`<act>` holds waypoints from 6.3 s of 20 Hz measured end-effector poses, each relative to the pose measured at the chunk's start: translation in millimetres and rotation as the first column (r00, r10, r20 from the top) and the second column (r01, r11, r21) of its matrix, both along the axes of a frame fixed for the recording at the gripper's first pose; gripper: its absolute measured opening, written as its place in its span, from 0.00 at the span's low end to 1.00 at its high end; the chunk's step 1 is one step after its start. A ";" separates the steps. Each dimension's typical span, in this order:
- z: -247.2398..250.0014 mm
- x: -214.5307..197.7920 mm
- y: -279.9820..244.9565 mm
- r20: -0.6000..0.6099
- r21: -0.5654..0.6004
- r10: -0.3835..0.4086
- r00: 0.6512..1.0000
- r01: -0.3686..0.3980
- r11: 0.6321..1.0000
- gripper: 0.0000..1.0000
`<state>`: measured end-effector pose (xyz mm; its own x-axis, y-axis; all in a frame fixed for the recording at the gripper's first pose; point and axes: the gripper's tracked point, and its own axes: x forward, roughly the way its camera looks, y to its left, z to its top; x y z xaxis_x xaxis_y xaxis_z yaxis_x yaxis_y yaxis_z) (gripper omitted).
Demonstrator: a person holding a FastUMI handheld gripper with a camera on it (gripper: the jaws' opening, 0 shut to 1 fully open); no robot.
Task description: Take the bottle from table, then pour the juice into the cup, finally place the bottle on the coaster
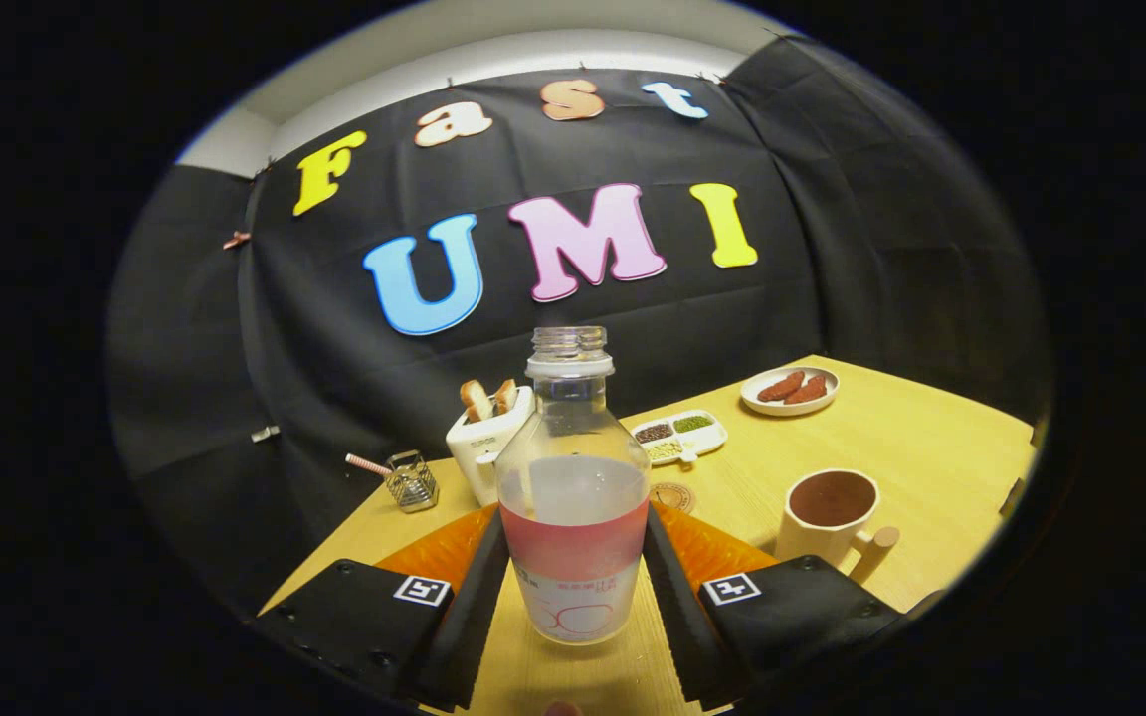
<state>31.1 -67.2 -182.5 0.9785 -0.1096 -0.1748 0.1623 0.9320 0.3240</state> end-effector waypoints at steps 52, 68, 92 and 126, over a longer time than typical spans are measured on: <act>-63.5 17.0 -45.1 -0.175 0.950 -0.139 0.975 0.204 0.238 0.76; -62.6 20.9 -47.2 -0.200 0.971 -0.170 0.965 0.218 0.095 0.76; -38.0 38.3 -62.8 -0.199 0.980 -0.232 0.952 0.187 -0.073 0.76; -26.8 50.2 -82.0 -0.303 0.897 -0.217 0.928 0.201 -0.393 0.76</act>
<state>81.3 -149.2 -209.3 0.9409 -0.0131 -0.3383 0.2360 -0.6911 0.6832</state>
